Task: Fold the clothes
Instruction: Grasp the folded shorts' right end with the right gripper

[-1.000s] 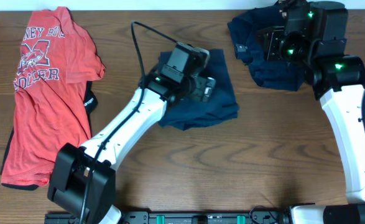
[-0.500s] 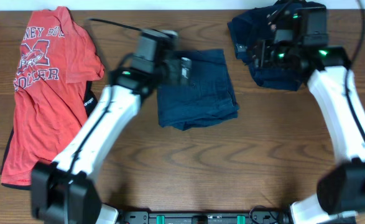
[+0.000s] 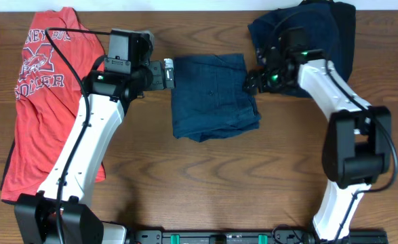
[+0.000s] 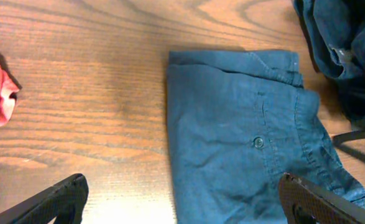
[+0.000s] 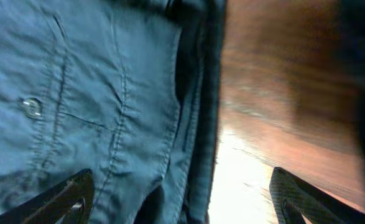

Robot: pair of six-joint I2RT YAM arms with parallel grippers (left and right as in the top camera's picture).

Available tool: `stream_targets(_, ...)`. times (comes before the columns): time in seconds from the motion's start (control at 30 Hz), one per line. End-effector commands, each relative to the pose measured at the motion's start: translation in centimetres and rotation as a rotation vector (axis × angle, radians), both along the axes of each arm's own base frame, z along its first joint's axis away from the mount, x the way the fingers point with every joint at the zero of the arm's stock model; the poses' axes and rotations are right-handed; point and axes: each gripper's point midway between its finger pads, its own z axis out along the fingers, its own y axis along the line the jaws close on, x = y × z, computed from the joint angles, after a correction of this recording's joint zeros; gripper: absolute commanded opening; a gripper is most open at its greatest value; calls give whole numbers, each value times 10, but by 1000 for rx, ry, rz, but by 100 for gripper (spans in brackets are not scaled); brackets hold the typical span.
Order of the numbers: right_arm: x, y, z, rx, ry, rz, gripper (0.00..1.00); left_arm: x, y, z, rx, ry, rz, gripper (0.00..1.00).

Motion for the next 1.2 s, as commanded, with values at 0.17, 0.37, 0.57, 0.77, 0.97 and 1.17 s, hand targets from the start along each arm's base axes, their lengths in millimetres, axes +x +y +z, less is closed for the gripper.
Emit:
stream_targets(0.17, -18, 23, -32, -13, 77, 74, 89, -1, 4, 2, 20, 4, -2, 99)
stream_targets(0.37, -25, 35, -50, -32, 114, 91, 89, -2, 4, 2, 23, 5, -1, 98)
stream_targets(0.57, -35, 33, -96, -221, 154, 76, 86, -2, 4, 1, 23, 10, -1, 99)
stream_targets(0.77, -50, 33, -139, -294, 226, 38, 69, -3, 5, -1, 25, 17, -1, 99)
stream_targets(0.97, -51, 29, -149, -295, 247, 5, 14, -4, 5, -1, 25, 17, -1, 98)
stream_targets(1.17, -42, 32, -143, -247, 238, -16, 1, -4, 5, -1, 25, 18, -1, 99)
